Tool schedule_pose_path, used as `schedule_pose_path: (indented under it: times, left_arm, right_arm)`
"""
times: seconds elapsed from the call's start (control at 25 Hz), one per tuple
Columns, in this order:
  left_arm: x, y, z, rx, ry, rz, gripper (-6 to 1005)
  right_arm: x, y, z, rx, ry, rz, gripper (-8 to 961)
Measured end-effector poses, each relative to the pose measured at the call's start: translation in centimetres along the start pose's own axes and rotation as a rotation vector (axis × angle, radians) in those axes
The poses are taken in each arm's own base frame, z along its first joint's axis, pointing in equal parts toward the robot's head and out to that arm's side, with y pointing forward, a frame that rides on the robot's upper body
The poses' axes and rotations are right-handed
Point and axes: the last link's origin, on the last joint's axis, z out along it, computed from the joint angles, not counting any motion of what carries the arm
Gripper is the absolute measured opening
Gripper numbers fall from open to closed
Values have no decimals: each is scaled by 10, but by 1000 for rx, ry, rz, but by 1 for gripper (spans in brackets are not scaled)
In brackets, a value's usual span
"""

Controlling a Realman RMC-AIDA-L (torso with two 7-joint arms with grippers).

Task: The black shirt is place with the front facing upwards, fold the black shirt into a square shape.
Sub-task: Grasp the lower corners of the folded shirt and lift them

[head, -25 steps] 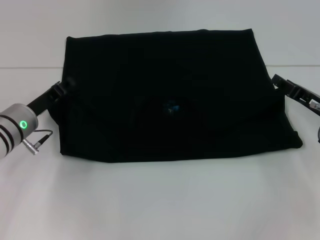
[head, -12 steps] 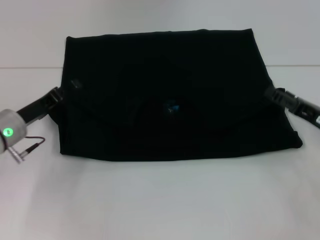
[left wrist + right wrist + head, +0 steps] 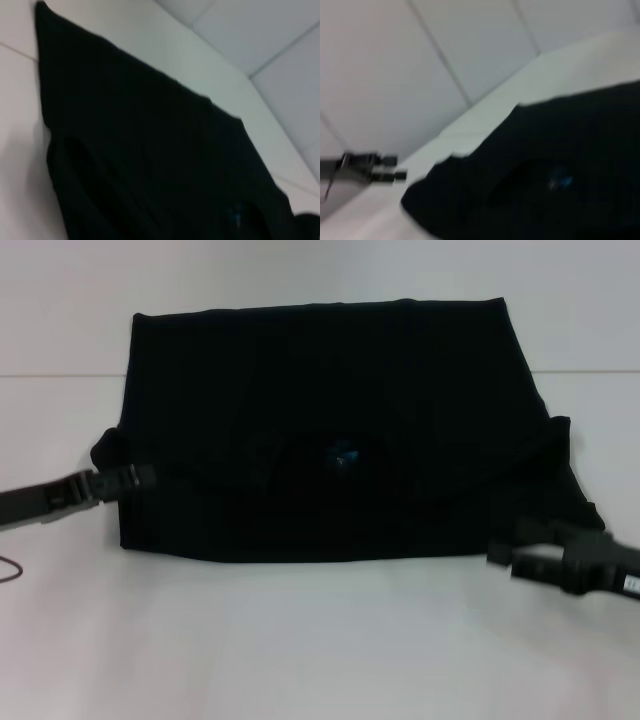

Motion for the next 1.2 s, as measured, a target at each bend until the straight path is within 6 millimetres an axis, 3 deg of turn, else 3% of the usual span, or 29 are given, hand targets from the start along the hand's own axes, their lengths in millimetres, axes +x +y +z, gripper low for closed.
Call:
schedule_pose_path:
  times: [0.32, 1.12, 1.2]
  left_arm:
    - [-3, -2, 1, 26, -33, 84, 789]
    - [-27, -5, 24, 56, -105, 127, 786]
    - [-28, -4, 25, 52, -118, 139, 741]
  right_arm:
    - [13, 16, 9, -96, 96, -58, 898]
    - [18, 20, 10, -108, 105, -45, 895]
    - [18, 19, 10, -107, 104, -43, 895]
